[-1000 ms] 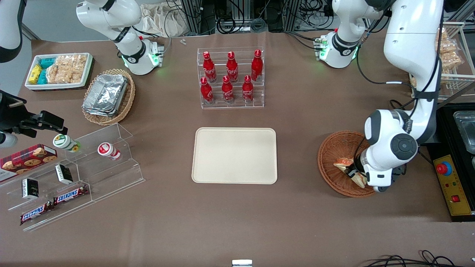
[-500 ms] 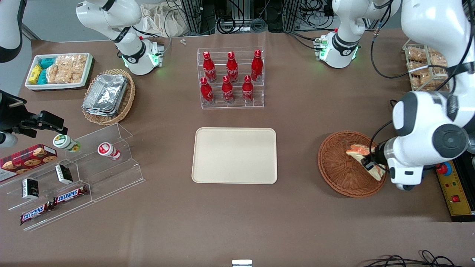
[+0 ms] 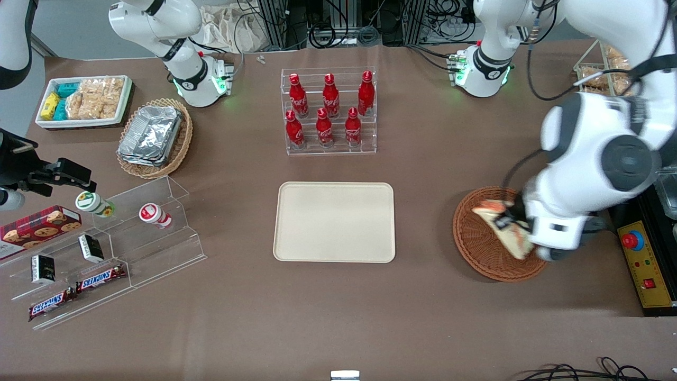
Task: Place sandwich from basket to tray
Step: 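Lift the sandwich out of the basket and carry it toward the cream tray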
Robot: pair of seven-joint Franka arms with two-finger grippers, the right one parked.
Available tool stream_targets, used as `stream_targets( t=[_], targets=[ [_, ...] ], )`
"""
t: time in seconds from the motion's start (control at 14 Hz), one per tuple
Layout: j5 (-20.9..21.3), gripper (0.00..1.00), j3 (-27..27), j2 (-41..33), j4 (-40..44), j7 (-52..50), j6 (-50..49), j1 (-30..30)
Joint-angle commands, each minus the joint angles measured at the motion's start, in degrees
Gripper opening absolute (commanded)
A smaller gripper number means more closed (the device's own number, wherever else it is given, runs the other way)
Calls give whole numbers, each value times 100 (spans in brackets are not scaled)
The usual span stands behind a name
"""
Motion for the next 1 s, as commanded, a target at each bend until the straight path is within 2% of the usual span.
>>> stream_targets(
  t=[0.0,0.21,0.57,0.79,0.93],
  targets=[
    [52,0,-18,191,33,-2,108,-533],
    [43,0,-18,420,-291,-2,704,-1095],
    [-10,0,-27,534,-1512,-20,2540,-1781],
    [-1,0,-27,543,-2172,-20,3376,-1949],
    [-1,0,-27,709,-2209,-20,3589,-2099]
  ],
)
